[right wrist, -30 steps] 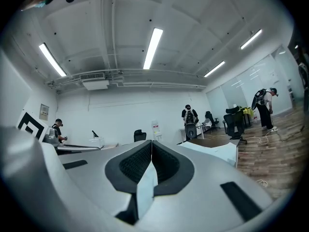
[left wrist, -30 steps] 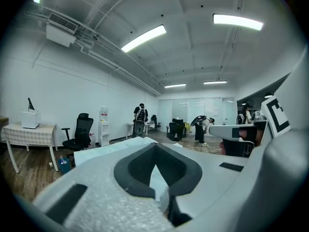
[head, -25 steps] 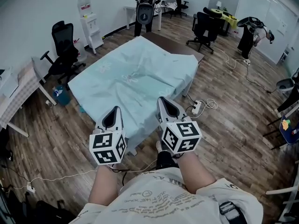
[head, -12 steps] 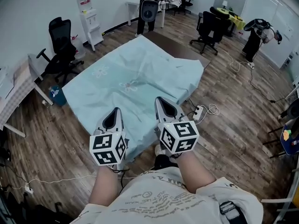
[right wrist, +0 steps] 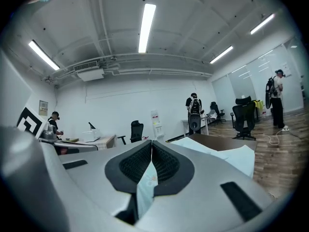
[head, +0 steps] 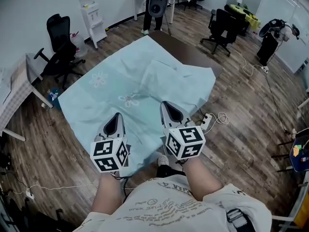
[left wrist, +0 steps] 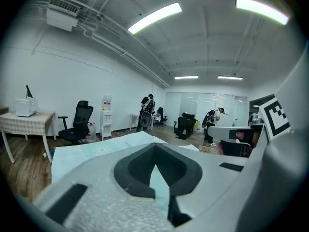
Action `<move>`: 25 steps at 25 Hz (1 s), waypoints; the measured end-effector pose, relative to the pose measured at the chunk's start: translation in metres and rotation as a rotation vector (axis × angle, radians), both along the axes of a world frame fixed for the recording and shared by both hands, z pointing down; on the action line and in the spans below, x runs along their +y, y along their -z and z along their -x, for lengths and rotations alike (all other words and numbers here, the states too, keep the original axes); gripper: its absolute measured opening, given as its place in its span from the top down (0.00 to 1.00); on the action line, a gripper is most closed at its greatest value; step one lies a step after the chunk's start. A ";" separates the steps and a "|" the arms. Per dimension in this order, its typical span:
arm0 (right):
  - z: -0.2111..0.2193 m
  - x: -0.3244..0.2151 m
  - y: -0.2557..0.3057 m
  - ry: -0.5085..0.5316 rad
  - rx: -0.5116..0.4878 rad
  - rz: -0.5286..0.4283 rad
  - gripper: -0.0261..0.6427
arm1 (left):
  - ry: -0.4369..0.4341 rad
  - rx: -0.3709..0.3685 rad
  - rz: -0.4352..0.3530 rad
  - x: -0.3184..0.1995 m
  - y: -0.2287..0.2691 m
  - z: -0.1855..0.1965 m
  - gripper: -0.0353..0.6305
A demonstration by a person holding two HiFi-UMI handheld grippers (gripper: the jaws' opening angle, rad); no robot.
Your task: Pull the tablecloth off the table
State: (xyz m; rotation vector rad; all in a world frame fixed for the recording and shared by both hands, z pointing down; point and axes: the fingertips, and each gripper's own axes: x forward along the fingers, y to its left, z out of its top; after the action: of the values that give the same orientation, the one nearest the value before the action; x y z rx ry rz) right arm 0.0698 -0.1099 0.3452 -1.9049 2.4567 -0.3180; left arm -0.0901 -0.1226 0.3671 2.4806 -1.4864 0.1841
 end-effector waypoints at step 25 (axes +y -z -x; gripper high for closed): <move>-0.077 -0.192 -0.099 0.171 0.097 0.238 0.94 | 0.272 -0.099 0.313 -0.131 -0.120 0.002 0.93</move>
State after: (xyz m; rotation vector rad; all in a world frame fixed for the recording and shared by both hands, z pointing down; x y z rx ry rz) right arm 0.1472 -0.3021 0.4438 -1.8322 2.7644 -0.5579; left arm -0.0925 -0.2541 0.4869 2.0309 -1.6705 0.4557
